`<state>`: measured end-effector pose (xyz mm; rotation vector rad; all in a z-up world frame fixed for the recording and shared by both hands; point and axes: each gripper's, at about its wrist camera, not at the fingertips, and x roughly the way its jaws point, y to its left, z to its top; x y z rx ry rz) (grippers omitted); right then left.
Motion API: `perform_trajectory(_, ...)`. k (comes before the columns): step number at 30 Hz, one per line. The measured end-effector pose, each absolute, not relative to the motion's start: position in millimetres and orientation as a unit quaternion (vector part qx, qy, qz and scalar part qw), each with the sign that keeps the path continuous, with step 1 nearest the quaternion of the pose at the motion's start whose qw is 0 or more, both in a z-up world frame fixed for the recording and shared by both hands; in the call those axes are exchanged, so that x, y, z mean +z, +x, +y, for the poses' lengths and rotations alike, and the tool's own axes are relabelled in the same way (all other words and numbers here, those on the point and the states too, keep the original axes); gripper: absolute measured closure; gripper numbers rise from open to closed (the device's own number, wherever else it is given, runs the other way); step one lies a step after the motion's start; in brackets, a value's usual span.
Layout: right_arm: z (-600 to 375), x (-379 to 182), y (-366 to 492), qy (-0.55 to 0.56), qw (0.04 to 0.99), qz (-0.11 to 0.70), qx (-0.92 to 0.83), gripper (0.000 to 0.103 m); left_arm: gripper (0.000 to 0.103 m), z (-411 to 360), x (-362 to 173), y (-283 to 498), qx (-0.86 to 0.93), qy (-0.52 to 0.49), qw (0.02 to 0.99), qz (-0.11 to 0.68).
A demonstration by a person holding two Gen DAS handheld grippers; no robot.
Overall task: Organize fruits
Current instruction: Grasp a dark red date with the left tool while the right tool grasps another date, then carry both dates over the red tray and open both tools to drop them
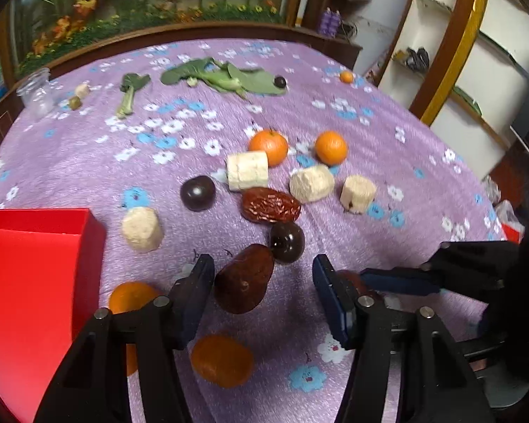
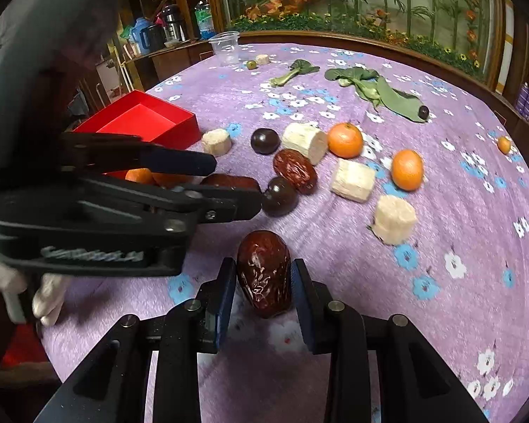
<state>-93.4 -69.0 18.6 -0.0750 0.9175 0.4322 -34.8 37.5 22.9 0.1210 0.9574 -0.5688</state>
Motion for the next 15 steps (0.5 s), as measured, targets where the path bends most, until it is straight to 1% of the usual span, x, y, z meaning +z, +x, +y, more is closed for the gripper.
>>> perform_trajectory(2, -71.8, 19.1, -93.7, -0.028, 0.872, 0.441, 0.21, 0.068, 0.054, 35.3, 17.5, -31.6, -0.265, 0.068, 0.845, 0.46)
perform_trajectory(3, -72.3, 18.9, -93.0, -0.025, 0.872, 0.441, 0.21, 0.068, 0.065, 35.1, 13.9, -29.8, -0.261, 0.072, 0.843, 0.465)
perform_trajectory(4, -72.1, 18.8, -92.9, -0.024, 0.872, 0.441, 0.21, 0.068, 0.068, 35.2, 11.4, -28.9, -0.257, 0.073, 0.842, 0.469)
perform_trajectory(10, -72.0, 19.8, -93.7, -0.015, 0.874, 0.44, 0.208, 0.068, 0.07, 41.4, 13.9, -34.4, -0.233, 0.05, 0.858, 0.456)
perform_trajectory(15, -68.2, 32.1, -99.3, -0.011, 0.879, 0.429, 0.21, 0.068, 0.071, 66.8, 33.5, -46.2, -0.212, 0.001, 0.876, 0.433)
